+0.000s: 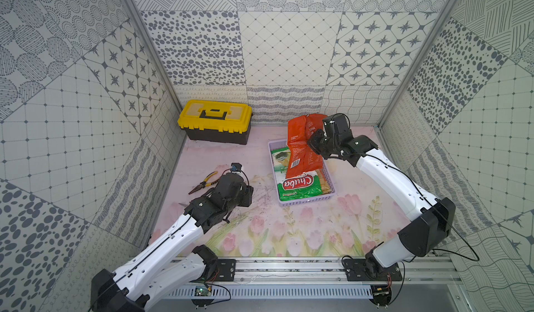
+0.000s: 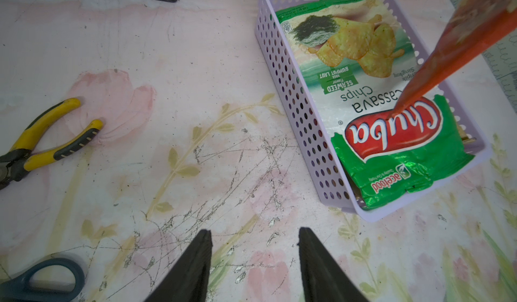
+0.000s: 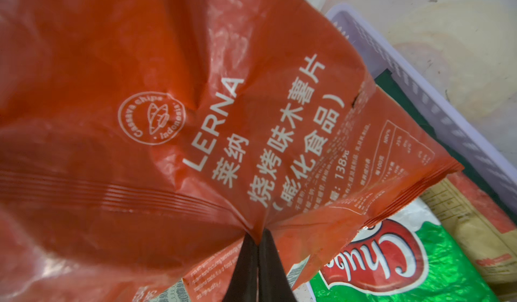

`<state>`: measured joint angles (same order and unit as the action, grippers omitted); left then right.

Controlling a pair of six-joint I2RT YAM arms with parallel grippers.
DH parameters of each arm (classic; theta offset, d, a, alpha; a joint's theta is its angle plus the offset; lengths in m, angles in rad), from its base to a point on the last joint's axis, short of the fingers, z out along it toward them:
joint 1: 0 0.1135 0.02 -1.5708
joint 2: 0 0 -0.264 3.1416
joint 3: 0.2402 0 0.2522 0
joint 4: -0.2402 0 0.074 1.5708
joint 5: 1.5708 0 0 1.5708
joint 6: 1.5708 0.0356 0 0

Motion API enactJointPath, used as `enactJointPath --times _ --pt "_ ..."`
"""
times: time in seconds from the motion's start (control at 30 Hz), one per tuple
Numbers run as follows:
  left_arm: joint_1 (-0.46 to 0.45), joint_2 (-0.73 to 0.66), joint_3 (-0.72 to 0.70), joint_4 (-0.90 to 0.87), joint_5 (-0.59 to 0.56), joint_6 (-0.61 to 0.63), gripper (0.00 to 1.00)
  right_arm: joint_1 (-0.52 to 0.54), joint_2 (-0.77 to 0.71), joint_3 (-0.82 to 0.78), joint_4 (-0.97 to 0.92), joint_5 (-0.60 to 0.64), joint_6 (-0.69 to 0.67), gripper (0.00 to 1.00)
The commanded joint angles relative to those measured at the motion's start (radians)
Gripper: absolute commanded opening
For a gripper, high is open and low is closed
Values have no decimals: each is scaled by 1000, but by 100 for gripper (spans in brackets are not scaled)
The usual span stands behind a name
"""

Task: Put the potato chips into the basket
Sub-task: Place the potato chip in the basket.

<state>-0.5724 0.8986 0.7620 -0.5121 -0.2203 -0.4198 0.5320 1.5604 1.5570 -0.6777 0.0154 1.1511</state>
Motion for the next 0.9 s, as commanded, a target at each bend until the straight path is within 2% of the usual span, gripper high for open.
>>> enactJointPath --times 0.0,0.27,0.43,0.87 --pt "14 -13 -8 40 -12 9 54 35 -21 -12 102 79 84 0" --pt "16 -22 -3 31 -7 14 54 136 -63 -29 112 207 105 0" --pt "17 -24 1 24 -8 24 54 167 -110 -67 96 238 127 0" --pt "17 -14 -6 23 -2 11 54 200 -143 -171 86 233 184 0"
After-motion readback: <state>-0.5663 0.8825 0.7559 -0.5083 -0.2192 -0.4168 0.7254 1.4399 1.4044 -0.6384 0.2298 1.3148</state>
